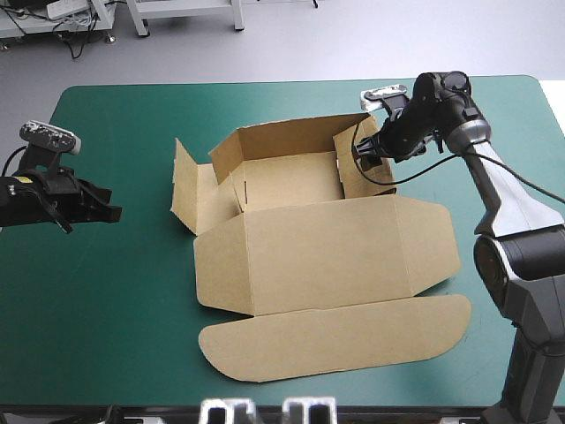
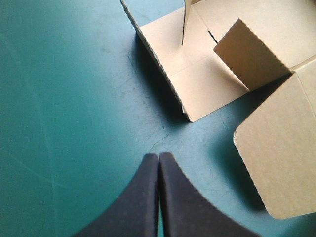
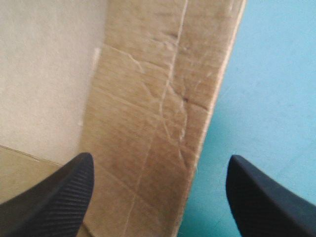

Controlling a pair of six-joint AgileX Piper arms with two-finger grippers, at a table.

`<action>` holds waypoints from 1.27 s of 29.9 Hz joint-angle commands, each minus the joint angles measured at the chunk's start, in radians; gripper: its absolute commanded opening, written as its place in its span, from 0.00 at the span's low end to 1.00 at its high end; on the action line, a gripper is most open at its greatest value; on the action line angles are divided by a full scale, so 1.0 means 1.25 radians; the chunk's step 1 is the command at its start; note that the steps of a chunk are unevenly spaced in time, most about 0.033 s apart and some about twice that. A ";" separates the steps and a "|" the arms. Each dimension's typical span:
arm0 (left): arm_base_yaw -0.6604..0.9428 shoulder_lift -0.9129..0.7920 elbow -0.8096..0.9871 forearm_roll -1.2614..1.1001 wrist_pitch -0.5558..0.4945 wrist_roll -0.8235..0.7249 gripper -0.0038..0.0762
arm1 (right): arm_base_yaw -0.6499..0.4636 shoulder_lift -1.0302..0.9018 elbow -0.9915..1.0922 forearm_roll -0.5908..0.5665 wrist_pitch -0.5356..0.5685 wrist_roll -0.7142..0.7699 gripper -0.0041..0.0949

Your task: Fold the box

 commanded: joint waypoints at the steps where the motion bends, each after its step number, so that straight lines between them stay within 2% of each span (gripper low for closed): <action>1: 0.000 -0.016 -0.026 -0.036 -0.040 -0.008 0.04 | -0.001 -0.098 -0.040 0.012 0.012 0.019 0.83; 9: 0.000 -0.016 -0.026 0.024 -0.043 -0.031 0.04 | 0.001 -0.196 -0.040 0.007 0.012 0.023 0.82; 14: 0.000 -0.016 -0.026 0.095 -0.024 -0.093 0.04 | 0.001 -0.137 -0.039 0.018 0.012 0.026 0.82; 20: 0.000 -0.018 -0.026 0.035 0.030 -0.081 0.04 | 0.001 -0.019 -0.039 0.014 0.012 0.029 0.81; 24: 0.000 -0.018 -0.026 0.033 0.040 -0.081 0.04 | 0.001 0.025 -0.039 0.025 0.012 0.029 0.75; 28: 0.000 -0.018 -0.026 0.026 0.048 -0.083 0.04 | 0.001 0.040 -0.039 0.027 0.012 0.026 0.61; 31: 0.000 -0.016 -0.026 0.010 0.048 -0.083 0.04 | 0.001 0.044 -0.039 0.027 0.012 0.022 0.44; 37: 0.000 -0.016 -0.026 -0.020 0.048 -0.083 0.04 | 0.001 0.042 -0.039 0.027 0.012 0.011 0.03; 38: 0.000 -0.016 -0.026 -0.022 0.048 -0.083 0.04 | 0.001 0.037 -0.039 0.027 0.012 0.011 0.03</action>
